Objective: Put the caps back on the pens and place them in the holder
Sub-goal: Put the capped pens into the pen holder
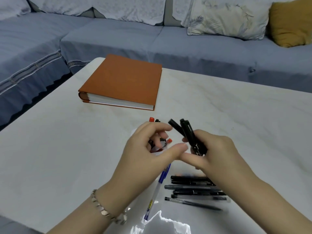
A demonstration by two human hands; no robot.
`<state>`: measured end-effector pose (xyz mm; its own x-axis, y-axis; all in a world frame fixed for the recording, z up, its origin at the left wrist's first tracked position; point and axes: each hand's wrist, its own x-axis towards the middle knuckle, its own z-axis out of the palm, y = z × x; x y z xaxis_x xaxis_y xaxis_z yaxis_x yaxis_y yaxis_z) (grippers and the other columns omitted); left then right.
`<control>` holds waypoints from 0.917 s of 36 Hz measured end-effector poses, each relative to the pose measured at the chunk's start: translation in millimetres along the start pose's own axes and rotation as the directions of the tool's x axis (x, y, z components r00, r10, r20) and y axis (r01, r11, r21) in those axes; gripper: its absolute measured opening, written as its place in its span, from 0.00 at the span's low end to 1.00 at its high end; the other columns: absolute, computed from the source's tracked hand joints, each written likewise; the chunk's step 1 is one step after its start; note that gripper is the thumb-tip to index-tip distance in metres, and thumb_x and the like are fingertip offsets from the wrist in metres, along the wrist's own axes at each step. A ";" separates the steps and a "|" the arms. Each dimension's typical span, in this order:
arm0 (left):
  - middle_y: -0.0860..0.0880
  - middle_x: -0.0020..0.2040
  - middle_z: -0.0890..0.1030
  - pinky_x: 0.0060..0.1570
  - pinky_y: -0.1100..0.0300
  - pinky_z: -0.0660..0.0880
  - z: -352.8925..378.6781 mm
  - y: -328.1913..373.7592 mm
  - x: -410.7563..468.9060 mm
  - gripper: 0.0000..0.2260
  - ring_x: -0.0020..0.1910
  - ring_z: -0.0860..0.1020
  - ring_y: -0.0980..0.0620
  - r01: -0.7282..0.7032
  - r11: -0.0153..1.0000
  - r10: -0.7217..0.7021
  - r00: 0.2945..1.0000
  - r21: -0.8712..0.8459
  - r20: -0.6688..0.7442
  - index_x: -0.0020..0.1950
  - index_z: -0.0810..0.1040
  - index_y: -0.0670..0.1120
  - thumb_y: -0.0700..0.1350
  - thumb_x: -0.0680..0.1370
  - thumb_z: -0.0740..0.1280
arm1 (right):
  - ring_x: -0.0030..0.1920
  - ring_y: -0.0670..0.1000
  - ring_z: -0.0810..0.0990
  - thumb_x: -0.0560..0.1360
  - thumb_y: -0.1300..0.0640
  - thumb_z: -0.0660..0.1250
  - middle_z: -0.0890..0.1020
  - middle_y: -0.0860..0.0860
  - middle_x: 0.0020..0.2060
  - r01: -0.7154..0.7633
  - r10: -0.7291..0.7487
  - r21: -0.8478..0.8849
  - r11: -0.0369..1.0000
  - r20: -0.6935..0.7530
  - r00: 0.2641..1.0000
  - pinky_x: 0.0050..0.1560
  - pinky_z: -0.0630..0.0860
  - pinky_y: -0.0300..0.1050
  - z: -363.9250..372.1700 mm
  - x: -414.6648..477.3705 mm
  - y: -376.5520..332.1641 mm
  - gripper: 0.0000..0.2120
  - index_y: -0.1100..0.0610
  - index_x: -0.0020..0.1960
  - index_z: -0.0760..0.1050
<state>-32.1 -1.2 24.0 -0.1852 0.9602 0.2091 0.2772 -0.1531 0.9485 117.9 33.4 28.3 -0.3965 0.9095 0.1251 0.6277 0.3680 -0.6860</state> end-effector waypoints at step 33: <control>0.54 0.28 0.80 0.26 0.62 0.77 3.1 -0.1 8.8 0.09 0.23 0.76 0.57 0.211 0.973 -0.219 0.972 -0.090 -0.082 0.40 0.75 0.49 0.43 0.66 0.75 | 0.40 0.38 0.75 0.66 0.50 0.69 0.78 0.42 0.35 0.018 -0.047 0.208 0.978 0.136 0.990 0.39 0.68 0.29 20.2 11.5 -8.2 0.13 0.30 0.34 0.73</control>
<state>-30.9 8.0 25.1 -0.3184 0.9478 0.0154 0.1454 0.0327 0.9888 94.7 37.0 20.9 -0.5126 0.8566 0.0587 0.4675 0.3358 -0.8177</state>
